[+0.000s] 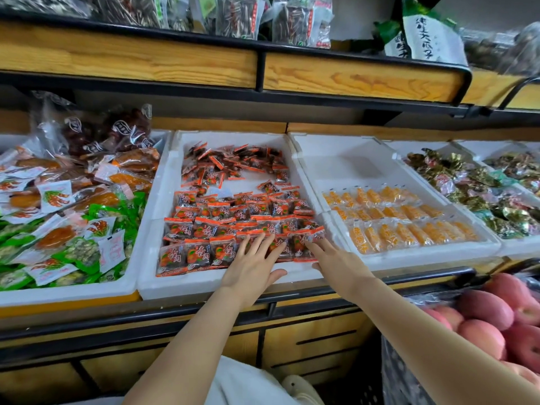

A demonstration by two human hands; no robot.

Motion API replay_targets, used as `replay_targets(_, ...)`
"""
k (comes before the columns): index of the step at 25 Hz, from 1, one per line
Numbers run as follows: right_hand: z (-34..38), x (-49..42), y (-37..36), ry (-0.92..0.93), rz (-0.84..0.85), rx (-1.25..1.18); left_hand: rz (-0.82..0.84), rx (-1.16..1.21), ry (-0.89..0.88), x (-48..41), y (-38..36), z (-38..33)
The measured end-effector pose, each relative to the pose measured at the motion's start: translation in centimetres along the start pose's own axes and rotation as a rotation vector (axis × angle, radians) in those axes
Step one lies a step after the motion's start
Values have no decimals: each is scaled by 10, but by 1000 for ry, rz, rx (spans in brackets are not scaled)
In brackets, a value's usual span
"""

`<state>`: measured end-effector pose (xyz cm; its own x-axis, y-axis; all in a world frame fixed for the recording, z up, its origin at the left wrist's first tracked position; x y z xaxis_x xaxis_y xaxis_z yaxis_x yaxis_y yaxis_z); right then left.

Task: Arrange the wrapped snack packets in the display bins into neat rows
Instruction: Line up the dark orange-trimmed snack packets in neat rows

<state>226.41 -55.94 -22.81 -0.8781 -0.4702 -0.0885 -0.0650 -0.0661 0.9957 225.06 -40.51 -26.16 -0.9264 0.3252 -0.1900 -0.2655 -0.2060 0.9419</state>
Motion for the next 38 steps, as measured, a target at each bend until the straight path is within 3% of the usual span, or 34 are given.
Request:
replay_targets(3, -12, 7, 7, 41, -56, 76, 4, 53, -18, 8, 1, 0)
replay_targets(7, -27, -2, 38, 107, -221, 109, -348, 32, -3, 17, 26, 23)
replay_targets(9, -33, -6, 54, 136, -283, 121, -388, -4, 1, 9, 38, 46)
replay_targets(16, -43, -49, 55, 131, -260, 183, -127, -155, 217, -23, 28, 118)
replay_targets(18, -39, -83, 55, 176, -330, 144, -68, -138, 238, -38, 16, 137)
replay_targets(26, -50, -257, 2, 79, -164, -106, 112, -48, 442, -143, -48, 223)
replay_targets(32, -56, -332, -34, -90, 28, -335, 326, 194, 765, -196, -107, 271)
replay_targets(35, -59, -346, -42, -190, 112, -387, 346, 297, 852, -198, -111, 281)
replay_targets(38, -55, -355, -33, -227, 110, -448, 245, 554, 902, -196, -106, 291)
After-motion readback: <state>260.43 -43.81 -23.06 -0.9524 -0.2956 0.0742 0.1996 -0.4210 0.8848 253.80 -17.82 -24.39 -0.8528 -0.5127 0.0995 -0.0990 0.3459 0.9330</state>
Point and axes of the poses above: each hand's wrist, its own x-axis away from the middle knuckle, its own y-axis out of the back of the hand, z = x × y, the point moved 5 cm from there along -x, towards the middle knuckle, and after that the axes turned 9 degrees about -x, right-handed, at the moved point
